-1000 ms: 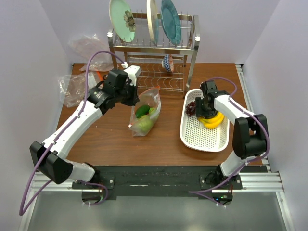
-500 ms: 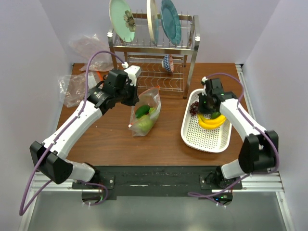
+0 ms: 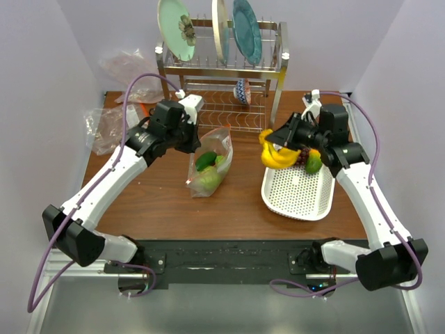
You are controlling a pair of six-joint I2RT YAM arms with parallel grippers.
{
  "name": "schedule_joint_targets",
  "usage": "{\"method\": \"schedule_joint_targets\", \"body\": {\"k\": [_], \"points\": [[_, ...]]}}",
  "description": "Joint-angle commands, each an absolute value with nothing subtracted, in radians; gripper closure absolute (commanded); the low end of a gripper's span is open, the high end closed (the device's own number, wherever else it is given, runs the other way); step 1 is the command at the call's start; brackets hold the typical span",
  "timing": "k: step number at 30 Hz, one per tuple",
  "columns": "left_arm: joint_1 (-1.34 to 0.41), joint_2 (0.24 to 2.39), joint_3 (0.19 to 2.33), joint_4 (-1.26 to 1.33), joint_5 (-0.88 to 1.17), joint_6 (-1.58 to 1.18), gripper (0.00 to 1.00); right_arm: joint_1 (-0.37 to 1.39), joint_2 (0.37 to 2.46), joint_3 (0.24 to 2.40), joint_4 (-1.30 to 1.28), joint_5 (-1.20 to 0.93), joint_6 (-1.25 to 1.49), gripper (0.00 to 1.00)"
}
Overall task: Place the food in the zip-top bag and seal the zipper
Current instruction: Pick up the fake fruit from the bin, then place the fake fruit in the zipper food storage bag.
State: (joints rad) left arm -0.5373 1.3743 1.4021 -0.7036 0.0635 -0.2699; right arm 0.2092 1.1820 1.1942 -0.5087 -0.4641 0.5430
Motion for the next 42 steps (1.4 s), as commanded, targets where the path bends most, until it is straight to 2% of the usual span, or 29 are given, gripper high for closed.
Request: {"method": "schedule_joint_targets", "body": {"k": [1,6,14,24,37,42], "points": [[-0.531,1.327,1.42,-0.669,0.071,-0.275,1.0,0.233,1.183,1.138,-0.029,-0.762,0.987,1.0],[-0.531,1.324,1.413,-0.667,0.071,-0.282,1.0,0.337,1.207,1.187,0.104,-0.755,1.147,1.0],[-0.531,1.298,1.385,-0.644,0.077,-0.293,1.0,0.455,1.207,1.157,0.48,-0.658,1.475,1.0],[-0.531,1.282,1.367,-0.624,0.08,-0.301,1.0,0.551,1.267,1.102,0.62,-0.624,1.643,1.0],[-0.529,1.27,1.365,-0.63,0.078,-0.299,1.0,0.561,1.324,1.02,0.572,-0.566,1.542,1.0],[-0.531,1.267,1.365,-0.632,0.077,-0.298,1.0,0.56,1.394,1.089,0.444,-0.58,1.341,1.0]]}}
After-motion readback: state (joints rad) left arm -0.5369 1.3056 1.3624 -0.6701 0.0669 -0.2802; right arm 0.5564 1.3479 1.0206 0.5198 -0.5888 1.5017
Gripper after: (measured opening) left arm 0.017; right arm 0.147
